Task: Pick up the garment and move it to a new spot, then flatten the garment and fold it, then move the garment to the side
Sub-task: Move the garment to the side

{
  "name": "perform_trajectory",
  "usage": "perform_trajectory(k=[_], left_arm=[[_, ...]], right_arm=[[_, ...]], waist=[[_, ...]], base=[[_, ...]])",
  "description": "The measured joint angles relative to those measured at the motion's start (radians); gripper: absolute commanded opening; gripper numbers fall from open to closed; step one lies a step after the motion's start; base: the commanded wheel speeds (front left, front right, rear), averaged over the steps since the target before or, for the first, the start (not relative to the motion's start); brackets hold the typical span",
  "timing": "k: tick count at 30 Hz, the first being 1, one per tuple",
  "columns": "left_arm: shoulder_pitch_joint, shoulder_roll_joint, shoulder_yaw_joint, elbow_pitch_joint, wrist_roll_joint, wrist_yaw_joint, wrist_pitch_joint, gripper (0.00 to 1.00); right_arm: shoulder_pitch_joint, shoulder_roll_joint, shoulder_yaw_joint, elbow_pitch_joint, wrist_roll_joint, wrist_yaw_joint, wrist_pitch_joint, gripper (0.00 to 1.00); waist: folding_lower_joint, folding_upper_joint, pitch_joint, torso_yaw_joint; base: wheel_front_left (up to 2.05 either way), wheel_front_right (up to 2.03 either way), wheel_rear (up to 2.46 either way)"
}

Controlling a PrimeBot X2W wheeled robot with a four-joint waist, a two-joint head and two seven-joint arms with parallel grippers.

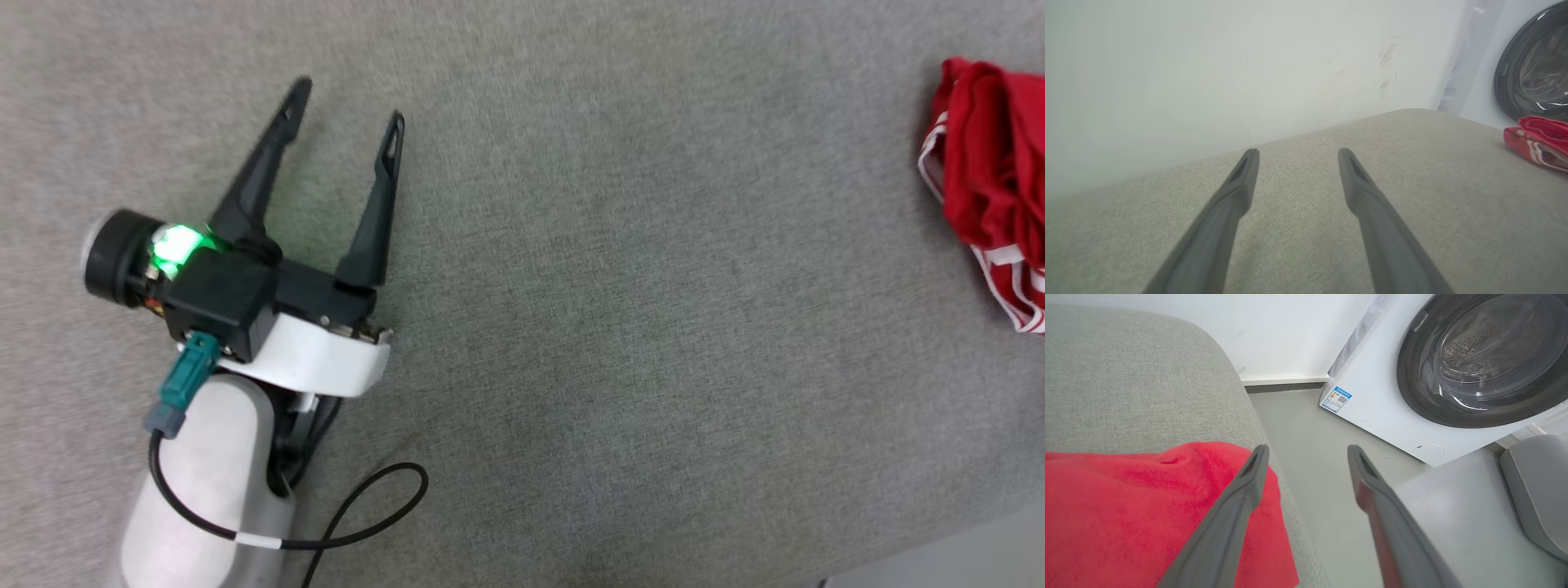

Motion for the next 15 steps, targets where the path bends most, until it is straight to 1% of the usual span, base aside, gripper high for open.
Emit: perform_trajectory(k=[3, 7, 10, 15], left_arm=[[0.030, -0.017, 0.001, 0.039, -0.018, 0.011, -0.016, 1.00], [0.082, -0.038, 0.012, 0.085, -0.040, 0.034, -0.031, 1.00], [0.126, -0.046, 0.021, 0.114, -0.053, 0.046, -0.036, 1.00], [0.192, -0.065, 0.032, 0.155, -0.076, 0.061, -0.043, 1.00]], right_arm=[[0.007, 0.012, -0.002, 0.013, 0.006, 0.000, -0.071, 1.00], [0.059, 0.026, 0.029, 0.010, 0.054, 0.000, -0.137, 1.00], [0.114, 0.043, 0.059, -0.015, 0.084, 0.000, -0.160, 1.00], [0.236, 0.085, 0.100, -0.097, 0.137, 0.000, -0.178, 1.00]], waist=[[-0.0001, 0.0000, -0.046, 0.008], [-0.0002, 0.0000, -0.120, 0.021], [-0.0003, 0.0000, -0.182, 0.034], [-0.0004, 0.0001, -0.283, 0.064]], base=[[0.00, 0.00, 0.00], [0.00, 0.00, 0.00], [0.00, 0.00, 0.00], [0.00, 0.00, 0.00]])
